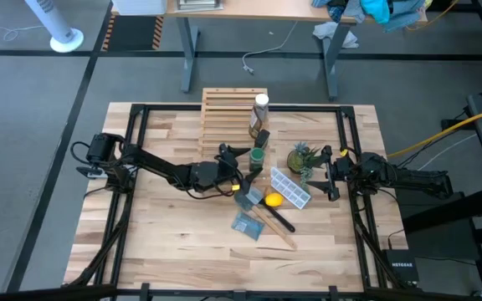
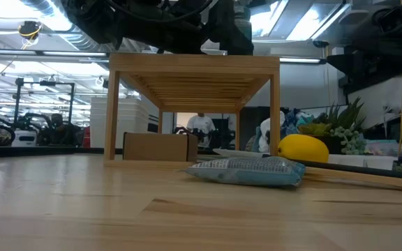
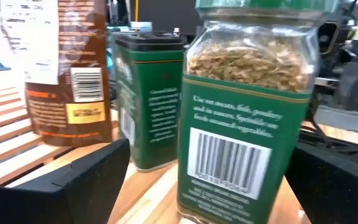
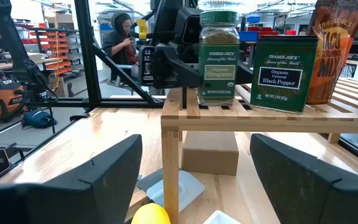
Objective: Shelf spices
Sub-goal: Remove the green seasoning bottle from the shelf
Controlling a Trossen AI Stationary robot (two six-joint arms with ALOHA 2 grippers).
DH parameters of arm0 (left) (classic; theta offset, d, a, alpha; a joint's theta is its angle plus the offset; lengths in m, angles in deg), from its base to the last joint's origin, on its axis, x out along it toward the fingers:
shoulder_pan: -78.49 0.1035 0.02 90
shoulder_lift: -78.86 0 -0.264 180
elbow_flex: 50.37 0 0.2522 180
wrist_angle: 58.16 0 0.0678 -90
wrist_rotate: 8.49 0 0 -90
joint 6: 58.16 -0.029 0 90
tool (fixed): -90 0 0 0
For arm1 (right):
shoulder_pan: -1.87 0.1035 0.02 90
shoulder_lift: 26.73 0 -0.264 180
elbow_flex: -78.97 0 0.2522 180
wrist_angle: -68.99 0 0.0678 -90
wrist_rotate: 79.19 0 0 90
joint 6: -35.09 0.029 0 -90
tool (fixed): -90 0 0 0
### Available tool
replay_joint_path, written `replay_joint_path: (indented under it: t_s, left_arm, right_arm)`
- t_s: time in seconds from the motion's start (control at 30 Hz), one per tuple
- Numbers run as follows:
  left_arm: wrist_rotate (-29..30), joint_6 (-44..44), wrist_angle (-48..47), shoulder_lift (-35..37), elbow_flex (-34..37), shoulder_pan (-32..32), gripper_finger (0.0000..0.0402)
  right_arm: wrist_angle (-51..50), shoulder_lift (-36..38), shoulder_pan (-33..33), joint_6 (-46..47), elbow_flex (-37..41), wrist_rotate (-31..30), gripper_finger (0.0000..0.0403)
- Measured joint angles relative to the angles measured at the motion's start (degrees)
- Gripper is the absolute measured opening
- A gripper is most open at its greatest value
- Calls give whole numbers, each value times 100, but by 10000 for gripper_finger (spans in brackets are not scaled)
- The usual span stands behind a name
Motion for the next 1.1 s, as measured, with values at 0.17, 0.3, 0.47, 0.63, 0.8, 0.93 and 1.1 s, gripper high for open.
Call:
replay_joint_path:
  t_s: [0.17, 0.3, 0.47, 0.63, 0.8, 0.93, 1.1]
  left_arm:
    - [62, -2, -37, 0, 0, -2, 398]
    - [179, -4, -158, 4, 0, -42, 398]
    - [506, -289, -153, 4, 0, -198, 398]
    - [1079, -638, -146, 4, 0, -369, 398]
    - [1470, -798, -142, 4, 0, -454, 398]
    - [1698, -887, -124, 4, 0, -452, 398]
    - [2035, -976, -113, 9, 0, -481, 398]
  right_arm:
    - [0, -2, 0, 0, -1, 0, 307]
    - [1, 0, -2, 0, 1, 0, 307]
    - [0, -2, -2, 0, -1, 0, 307]
    - [2, -2, -2, 0, 1, 2, 307]
    - [2, 0, 0, 0, 1, 1, 307]
    - [2, -2, 0, 0, 1, 0, 307]
    - [1, -1, -1, 0, 0, 0, 307]
